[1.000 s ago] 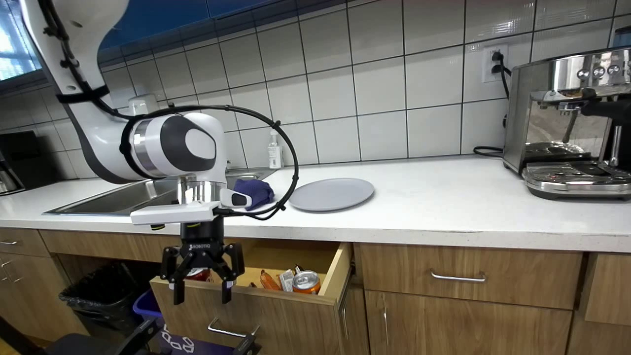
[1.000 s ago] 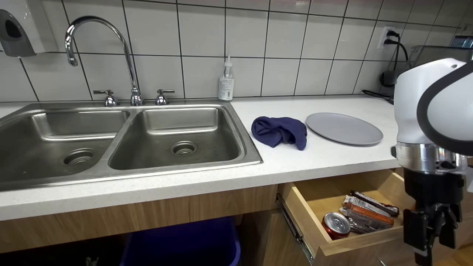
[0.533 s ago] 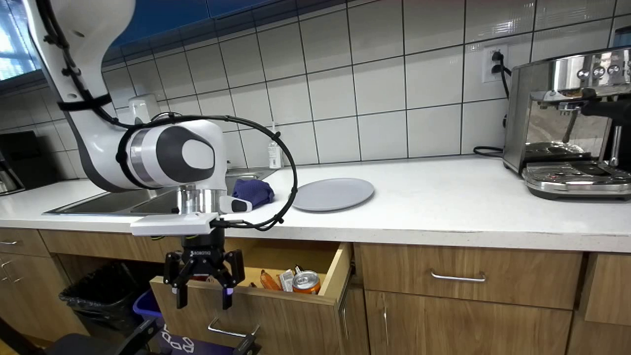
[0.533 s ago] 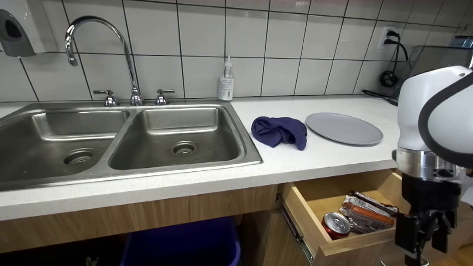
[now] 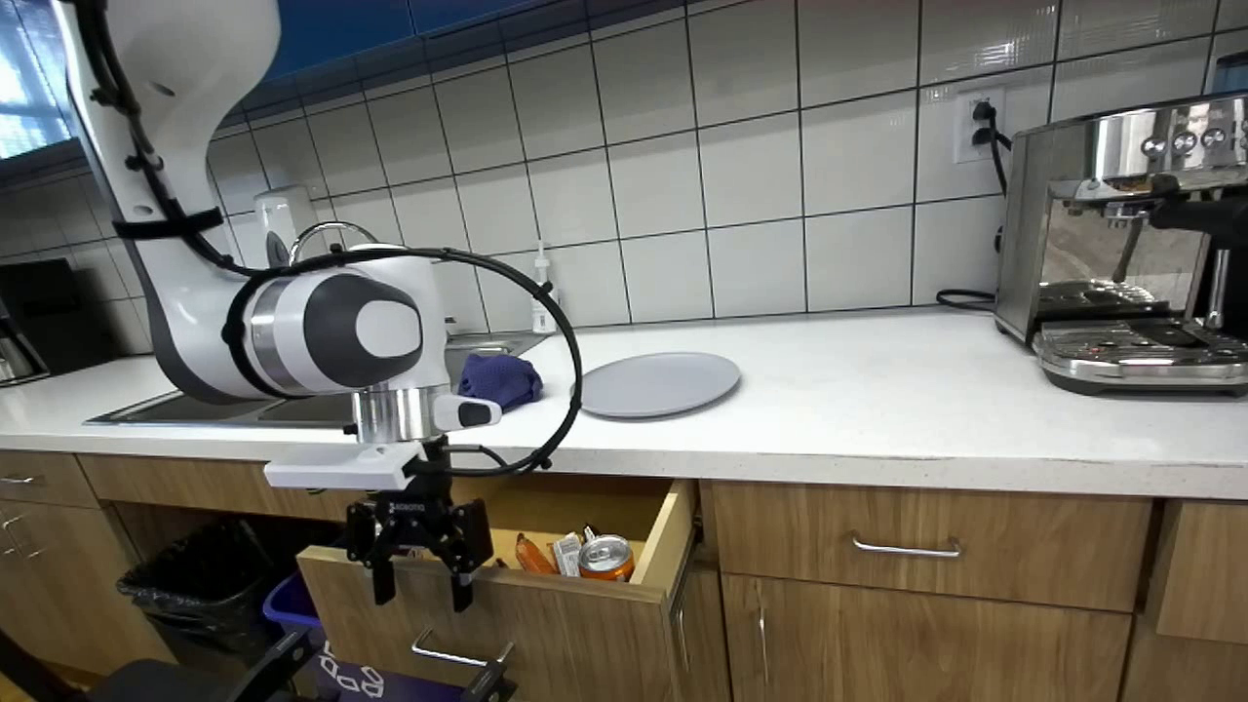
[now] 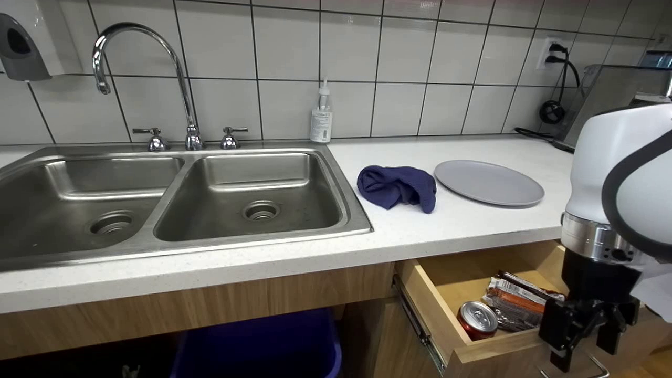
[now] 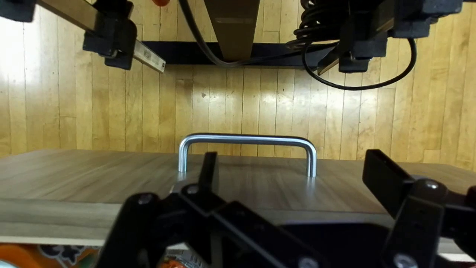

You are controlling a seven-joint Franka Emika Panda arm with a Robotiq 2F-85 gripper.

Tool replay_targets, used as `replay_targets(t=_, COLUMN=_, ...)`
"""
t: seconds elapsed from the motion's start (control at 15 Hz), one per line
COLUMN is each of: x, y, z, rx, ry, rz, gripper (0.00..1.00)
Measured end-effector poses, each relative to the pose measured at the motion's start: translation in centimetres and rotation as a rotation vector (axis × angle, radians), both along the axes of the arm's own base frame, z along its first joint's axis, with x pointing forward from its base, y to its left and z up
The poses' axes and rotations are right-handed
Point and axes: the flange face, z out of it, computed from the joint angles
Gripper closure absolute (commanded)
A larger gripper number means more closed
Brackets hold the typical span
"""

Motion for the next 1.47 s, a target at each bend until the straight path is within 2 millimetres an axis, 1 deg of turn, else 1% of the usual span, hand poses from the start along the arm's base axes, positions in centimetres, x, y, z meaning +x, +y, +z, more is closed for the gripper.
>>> replay_targets(t=0.27, x=0.3, y=0.0, z=-0.1, rx=-0.014, ry=-0.045, rz=-0.043, gripper=0.00)
replay_targets(t=0.67, x=1.1, y=0.3, z=0.0, rx=-0.045, ry=-0.143, rz=-0.044, gripper=0.00)
replay_targets(t=1.13, x=1.9, y=0.0, z=-0.4, rx=-0.083, ry=-0.263, rz=-0.068, gripper=0.00)
replay_targets(t=1.47, x=1.8, y=0.1, z=-0.9, rx=-0.106, ry=-0.316, rz=-0.118, gripper=0.00)
